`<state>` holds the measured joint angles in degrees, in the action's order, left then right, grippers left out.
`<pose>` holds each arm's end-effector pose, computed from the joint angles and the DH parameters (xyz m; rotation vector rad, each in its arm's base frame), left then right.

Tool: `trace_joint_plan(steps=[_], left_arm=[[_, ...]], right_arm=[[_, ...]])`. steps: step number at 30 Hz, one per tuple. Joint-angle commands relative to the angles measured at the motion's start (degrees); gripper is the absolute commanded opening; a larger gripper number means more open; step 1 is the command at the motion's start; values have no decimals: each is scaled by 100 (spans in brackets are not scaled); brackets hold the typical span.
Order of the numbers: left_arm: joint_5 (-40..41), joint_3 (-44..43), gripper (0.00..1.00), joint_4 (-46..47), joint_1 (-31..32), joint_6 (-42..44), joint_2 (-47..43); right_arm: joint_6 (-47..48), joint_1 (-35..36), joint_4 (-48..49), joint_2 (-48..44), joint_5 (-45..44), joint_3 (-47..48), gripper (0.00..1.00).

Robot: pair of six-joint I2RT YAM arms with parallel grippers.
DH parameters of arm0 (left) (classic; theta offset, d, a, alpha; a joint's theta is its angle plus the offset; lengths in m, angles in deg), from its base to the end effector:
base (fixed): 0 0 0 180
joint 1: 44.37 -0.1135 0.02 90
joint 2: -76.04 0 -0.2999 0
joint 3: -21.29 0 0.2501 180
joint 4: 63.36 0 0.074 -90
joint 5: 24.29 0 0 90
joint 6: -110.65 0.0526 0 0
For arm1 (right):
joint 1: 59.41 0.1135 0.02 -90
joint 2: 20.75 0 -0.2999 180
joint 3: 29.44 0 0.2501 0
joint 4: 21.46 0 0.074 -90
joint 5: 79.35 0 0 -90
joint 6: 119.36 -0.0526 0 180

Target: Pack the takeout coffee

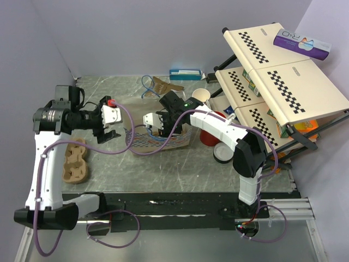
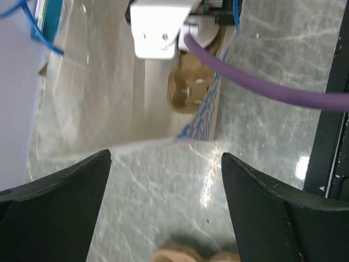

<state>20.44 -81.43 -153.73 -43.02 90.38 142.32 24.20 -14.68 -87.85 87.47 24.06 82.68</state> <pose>0.1650 -0.0413 0.4469 1.5065 1.6002 -0.3527 0.2906 0.3050 0.3044 -2.0422 1.6660 0.2591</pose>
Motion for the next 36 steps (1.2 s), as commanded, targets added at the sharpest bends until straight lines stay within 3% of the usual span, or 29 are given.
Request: trace_joint_plan(steps=[1, 5, 10, 17, 22, 26, 36], left_arm=[[-711, -275, 88, -121, 233, 392, 245], [-553, 102, 86, 90, 664, 321, 376], [-394, 130, 74, 161, 1227, 102, 762], [-184, -63, 40, -164, 1518, 198, 1132], [-34, -11, 27, -200, 1615, 154, 1176], [-87, -11, 9, -209, 1702, 49, 1238], [-139, -28, 2, -209, 1808, -91, 1379]], right_arm=[[-83, 1, -312, 111, 303, 91, 0], [-109, 1, -268, 102, 294, 55, 0], [-144, 0, -260, 103, 215, 134, 0], [-240, -8, 21, 6, 66, 38, 0], [-267, 1, 346, -117, -49, -85, 0], [-171, 9, 898, -302, -259, -296, 0], [49, 71, 1903, -733, -673, -1026, 0]])
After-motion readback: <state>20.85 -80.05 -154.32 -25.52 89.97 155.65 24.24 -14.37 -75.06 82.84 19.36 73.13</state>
